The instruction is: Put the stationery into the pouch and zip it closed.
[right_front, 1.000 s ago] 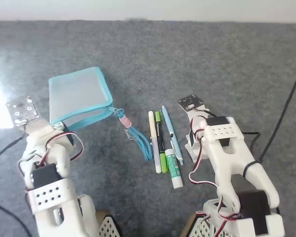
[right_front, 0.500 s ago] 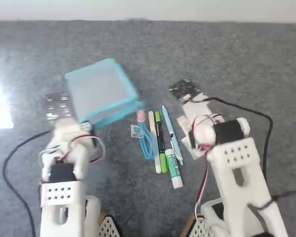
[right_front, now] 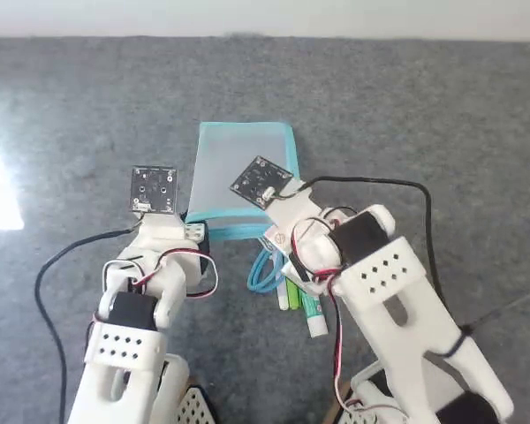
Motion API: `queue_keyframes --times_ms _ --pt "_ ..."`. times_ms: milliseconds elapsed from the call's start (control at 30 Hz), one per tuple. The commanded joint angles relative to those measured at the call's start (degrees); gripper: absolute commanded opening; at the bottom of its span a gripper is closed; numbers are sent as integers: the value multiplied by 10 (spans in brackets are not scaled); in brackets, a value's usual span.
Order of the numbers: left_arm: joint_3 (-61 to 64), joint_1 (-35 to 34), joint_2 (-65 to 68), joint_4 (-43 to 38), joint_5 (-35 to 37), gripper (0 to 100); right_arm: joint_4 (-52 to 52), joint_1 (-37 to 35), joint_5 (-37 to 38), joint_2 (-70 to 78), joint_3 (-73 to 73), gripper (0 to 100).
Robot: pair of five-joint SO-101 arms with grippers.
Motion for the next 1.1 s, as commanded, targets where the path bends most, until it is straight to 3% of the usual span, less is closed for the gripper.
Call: queue_keyframes --times_ms 0,233,533,767,1067 --pt "8 7 -5 -38 -5 13 -13 -14 -9 14 -40 8" --pt "10 7 -5 -37 -5 13 8 -16 -55 126 -144 8" --pt "13 7 -6 -37 -6 13 103 -16 -98 316 -408 8" --pt "13 7 -6 -37 -6 13 103 -20 -127 425 -574 11" --pt "13 7 -6 -37 -6 13 84 -61 -125 485 -644 255"
